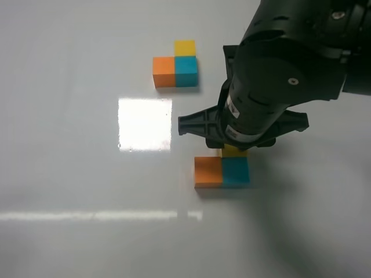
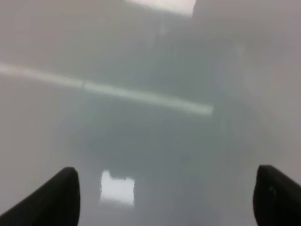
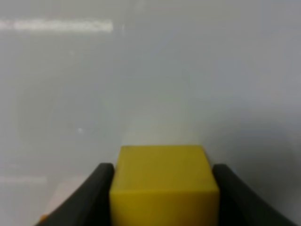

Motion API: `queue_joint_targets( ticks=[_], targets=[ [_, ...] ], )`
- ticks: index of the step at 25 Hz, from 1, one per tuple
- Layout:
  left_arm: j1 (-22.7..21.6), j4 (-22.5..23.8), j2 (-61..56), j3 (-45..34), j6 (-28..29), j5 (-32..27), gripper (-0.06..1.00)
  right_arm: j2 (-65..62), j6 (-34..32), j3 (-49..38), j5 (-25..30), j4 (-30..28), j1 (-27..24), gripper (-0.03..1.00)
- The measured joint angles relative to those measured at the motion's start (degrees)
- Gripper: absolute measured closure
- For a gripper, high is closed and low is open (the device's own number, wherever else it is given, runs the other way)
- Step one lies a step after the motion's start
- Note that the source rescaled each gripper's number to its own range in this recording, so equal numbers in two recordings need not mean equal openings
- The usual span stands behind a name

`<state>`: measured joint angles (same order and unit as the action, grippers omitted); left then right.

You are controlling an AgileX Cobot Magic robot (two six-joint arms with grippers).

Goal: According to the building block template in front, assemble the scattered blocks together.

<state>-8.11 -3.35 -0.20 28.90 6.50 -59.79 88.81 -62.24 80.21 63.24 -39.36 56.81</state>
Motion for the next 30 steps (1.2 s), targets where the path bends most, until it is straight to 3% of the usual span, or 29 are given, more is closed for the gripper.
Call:
queue_joint_targets(
  ticks=[4, 7, 12, 17, 22, 26, 30],
  targets=[
    [0.0, 0.0, 0.0, 0.0, 0.0, 0.0, 0.19, 0.2, 1.8, -0.1, 0.0, 0.4, 0.0, 0.15],
    [0.0, 0.0, 0.0, 0.0, 0.0, 0.0, 0.19, 0.2, 2.6, -0.1, 0.1, 0.2, 0.0, 0.0],
    [0.0, 0.0, 0.0, 0.0, 0.0, 0.0, 0.19, -0.7, 6.1, 6.3, -0.1, 0.2, 0.0, -0.03],
    [0.0, 0.0, 0.0, 0.0, -0.1, 0.0, 0.19, -2.5, 16.9, 16.7, 0.8, -2.7, 0.0, -0.03],
    [0.0, 0.0, 0.0, 0.0, -0.1, 0.0, 0.19, -3.6, 24.9, 15.8, 5.0, -5.1, -2.3, -0.02],
    [0.0, 0.0, 0.0, 0.0, -0.1, 0.0, 0.19, -9.6, 28.7, 12.3, 5.2, -4.4, -8.1, 0.1],
    [0.0, 0.0, 0.0, 0.0, -0.1, 0.0, 0.19, -19.5, 34.3, 7.5, 5.4, -1.9, -20.4, 0.16]
  ],
)
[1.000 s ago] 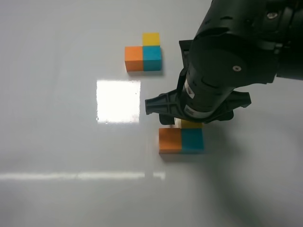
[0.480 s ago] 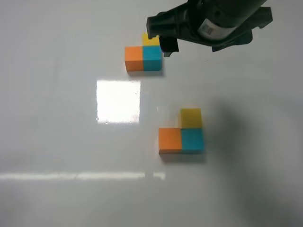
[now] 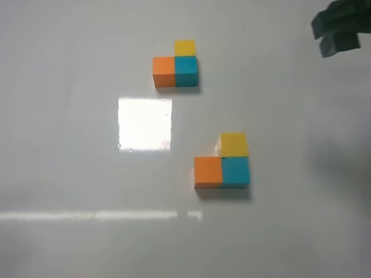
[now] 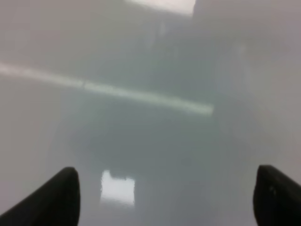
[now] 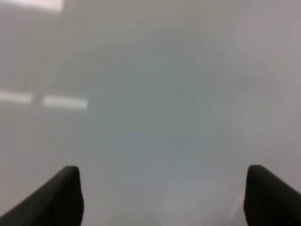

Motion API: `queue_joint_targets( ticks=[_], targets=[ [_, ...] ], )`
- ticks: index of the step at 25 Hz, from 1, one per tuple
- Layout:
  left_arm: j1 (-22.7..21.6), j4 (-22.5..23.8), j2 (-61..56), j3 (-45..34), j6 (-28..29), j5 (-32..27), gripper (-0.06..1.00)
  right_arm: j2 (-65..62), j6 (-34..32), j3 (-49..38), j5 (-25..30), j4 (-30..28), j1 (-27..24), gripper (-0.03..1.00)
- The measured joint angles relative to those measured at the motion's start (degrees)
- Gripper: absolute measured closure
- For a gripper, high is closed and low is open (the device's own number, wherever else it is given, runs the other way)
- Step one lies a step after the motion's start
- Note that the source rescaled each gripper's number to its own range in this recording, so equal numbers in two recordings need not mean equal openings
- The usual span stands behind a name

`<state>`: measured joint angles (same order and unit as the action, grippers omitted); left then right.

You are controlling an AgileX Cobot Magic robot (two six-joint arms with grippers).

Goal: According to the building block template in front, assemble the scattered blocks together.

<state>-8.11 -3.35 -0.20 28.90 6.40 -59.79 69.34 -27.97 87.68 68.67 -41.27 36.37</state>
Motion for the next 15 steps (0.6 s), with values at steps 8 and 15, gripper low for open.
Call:
queue_joint_targets(
  ticks=[8, 15],
  targets=[
    [0.0, 0.0, 0.0, 0.0, 0.0, 0.0, 0.19, -20.2, 17.5, -19.0, -1.2, 19.0, -21.4, 0.28],
    [0.0, 0.0, 0.0, 0.0, 0.0, 0.0, 0.19, -40.7, 19.3, -39.7, -7.9, 28.4, -22.4, 0.34]
  ],
)
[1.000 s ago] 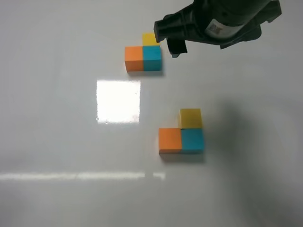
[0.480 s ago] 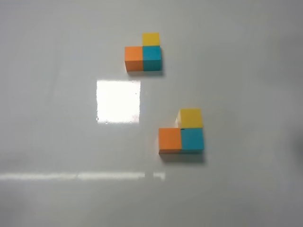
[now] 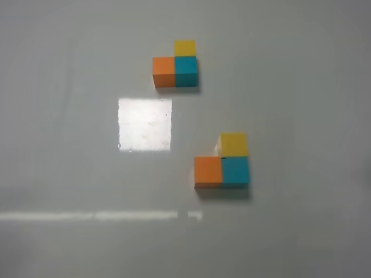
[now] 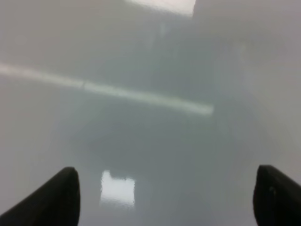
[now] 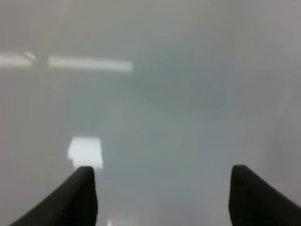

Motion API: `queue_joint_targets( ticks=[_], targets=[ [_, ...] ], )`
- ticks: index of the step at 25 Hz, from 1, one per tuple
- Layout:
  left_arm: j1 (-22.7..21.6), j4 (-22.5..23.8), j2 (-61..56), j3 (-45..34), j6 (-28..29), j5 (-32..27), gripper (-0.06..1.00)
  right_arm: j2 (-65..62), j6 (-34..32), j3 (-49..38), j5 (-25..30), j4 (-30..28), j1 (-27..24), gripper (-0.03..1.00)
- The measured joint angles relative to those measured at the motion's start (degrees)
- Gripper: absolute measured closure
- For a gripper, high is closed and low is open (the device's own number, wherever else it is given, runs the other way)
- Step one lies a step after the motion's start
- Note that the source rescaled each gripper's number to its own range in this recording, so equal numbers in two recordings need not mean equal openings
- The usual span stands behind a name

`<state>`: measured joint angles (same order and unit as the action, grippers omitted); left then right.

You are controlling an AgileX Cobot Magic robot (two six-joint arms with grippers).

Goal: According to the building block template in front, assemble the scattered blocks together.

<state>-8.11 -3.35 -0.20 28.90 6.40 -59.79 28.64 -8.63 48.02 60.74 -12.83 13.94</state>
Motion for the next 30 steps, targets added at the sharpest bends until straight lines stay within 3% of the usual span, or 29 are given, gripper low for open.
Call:
queue_joint_targets(
  ticks=[5, 10, 19, 27, 30],
  targets=[
    [0.0, 0.0, 0.0, 0.0, 0.0, 0.0, 0.19, -12.8, 1.4, -10.4, -4.5, 6.8, 0.0, 0.35],
    [0.0, 0.0, 0.0, 0.0, 0.0, 0.0, 0.19, -20.9, 4.9, -18.1, -4.3, 7.9, 0.0, 0.35],
    [0.0, 0.0, 0.0, 0.0, -0.1, 0.0, 0.19, -29.0, 10.2, -18.9, -4.6, 8.2, -0.8, 0.35],
    [0.0, 0.0, 0.0, 0.0, 0.0, 0.0, 0.19, -29.0, 10.4, -19.2, -4.6, 8.2, -16.3, 0.35],
    [0.0, 0.0, 0.0, 0.0, 0.0, 0.0, 0.19, -29.0, 10.4, -19.2, -4.6, 8.2, -19.2, 0.35]
  ],
)
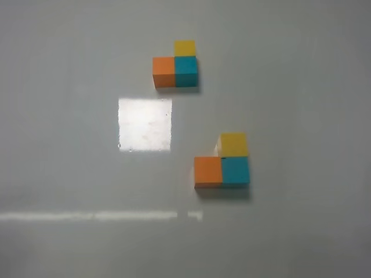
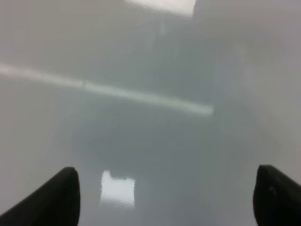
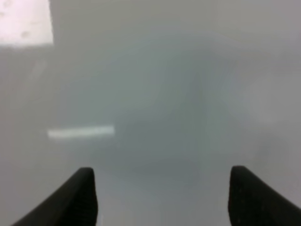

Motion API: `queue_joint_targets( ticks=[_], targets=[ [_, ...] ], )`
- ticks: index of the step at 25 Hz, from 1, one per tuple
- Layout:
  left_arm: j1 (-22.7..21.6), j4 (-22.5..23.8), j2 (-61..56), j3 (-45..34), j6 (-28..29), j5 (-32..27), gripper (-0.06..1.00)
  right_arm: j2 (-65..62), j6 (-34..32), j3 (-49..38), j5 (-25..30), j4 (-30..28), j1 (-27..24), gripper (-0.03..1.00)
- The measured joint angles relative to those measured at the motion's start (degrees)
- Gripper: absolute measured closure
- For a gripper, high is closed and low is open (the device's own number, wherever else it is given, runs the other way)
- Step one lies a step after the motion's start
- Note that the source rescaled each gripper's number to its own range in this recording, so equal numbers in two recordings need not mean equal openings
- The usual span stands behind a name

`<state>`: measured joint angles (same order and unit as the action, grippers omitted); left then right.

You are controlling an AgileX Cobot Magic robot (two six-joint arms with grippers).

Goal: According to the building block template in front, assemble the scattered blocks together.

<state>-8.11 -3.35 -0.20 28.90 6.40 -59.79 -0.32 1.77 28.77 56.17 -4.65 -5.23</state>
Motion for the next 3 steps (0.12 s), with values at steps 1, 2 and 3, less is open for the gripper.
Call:
queue_joint_targets(
  ticks=[1, 2, 3],
  targets=[
    [0.0, 0.0, 0.0, 0.0, 0.0, 0.0, 0.19, 0.0, -0.2, 0.0, 0.0, 0.0, -0.2, 0.35],
    [0.0, 0.0, 0.0, 0.0, 0.0, 0.0, 0.19, 0.0, -0.3, 0.0, 0.0, 0.0, -0.2, 0.35],
    [0.0, 0.0, 0.0, 0.0, 0.0, 0.0, 0.19, 0.0, -0.5, 0.0, 0.0, 0.0, -0.2, 0.35]
  ],
)
